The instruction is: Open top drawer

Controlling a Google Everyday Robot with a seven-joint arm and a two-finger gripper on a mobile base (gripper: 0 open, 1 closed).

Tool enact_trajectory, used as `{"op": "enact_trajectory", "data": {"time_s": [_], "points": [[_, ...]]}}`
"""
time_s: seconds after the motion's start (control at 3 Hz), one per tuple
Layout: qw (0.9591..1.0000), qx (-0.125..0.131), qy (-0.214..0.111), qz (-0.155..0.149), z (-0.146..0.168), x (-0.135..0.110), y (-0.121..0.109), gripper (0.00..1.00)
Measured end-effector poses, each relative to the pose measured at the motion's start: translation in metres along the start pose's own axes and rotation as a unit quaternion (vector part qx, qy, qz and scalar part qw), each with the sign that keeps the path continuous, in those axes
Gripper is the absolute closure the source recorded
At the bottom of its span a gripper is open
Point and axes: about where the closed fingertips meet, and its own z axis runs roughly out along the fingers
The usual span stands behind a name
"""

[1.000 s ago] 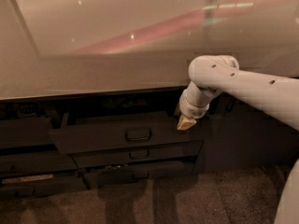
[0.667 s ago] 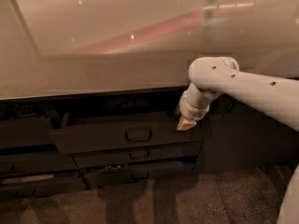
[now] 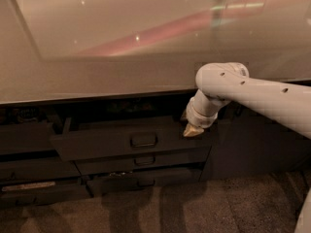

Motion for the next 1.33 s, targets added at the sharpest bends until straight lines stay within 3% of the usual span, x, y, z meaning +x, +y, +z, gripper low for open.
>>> {"op": "enact_trajectory", "data": {"time_s": [1.0,1.33], "points": [[1.0,0.0,0.001,-0.004,0.0008,-0.0008,0.0058,1.0],[0.9998,0.015,0.008,-0.01,-0.0059,0.003,0.0092,1.0]]}}
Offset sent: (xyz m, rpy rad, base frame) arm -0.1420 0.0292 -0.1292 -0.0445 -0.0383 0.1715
